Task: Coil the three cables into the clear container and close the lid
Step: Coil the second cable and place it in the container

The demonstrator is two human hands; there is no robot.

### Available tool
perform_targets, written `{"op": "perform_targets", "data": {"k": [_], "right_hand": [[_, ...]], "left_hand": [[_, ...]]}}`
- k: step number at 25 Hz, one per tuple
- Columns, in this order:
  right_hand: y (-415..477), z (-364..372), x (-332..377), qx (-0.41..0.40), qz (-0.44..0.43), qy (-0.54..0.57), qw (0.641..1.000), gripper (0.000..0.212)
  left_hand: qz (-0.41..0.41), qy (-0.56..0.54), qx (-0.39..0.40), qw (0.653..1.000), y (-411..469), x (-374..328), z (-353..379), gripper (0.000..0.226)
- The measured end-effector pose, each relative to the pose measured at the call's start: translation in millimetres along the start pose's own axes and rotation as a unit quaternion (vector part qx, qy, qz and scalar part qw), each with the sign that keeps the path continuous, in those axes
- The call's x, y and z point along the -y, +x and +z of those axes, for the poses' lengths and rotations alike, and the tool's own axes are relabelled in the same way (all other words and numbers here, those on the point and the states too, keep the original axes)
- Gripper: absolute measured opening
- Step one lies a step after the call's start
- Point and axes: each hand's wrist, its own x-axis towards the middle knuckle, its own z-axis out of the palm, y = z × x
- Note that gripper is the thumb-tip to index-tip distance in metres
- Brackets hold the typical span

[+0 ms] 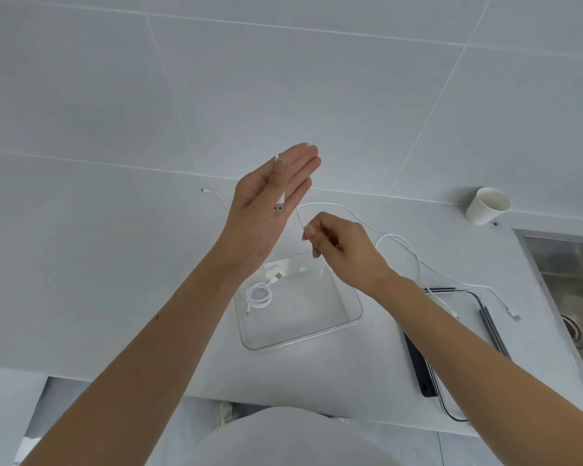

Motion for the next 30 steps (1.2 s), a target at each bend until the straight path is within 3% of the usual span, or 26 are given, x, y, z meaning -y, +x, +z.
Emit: {"op": "perform_targets", "data": {"k": [7,12,17,23,30], "right_hand": [[-17,-7,36,0.020,-0.014,0.023,0.999,0.019],[-22,-29,65,0.019,-0.027,0.079,0.996,0.018],[-9,-48,90,-0.031,-0.095,0.116,0.988,0.017],[5,-62,101,-0.071,-0.108,0.109,0.986,0.019],[25,-70,109,-0.113,-0.117,0.081,0.983,0.022]], "left_hand": [[0.010,0.038,-0.031,0.999,4,-4,-27,0.043],[0.021,0.182,-0.002,0.983,5,-5,-40,0.042],[0.015,0.297,0.048,0.954,0,2,-29,0.038],[-0.016,0.282,0.076,0.956,-18,0,-9,0.040],[-0.029,0.233,0.095,0.967,-29,-15,11,0.058]]}}
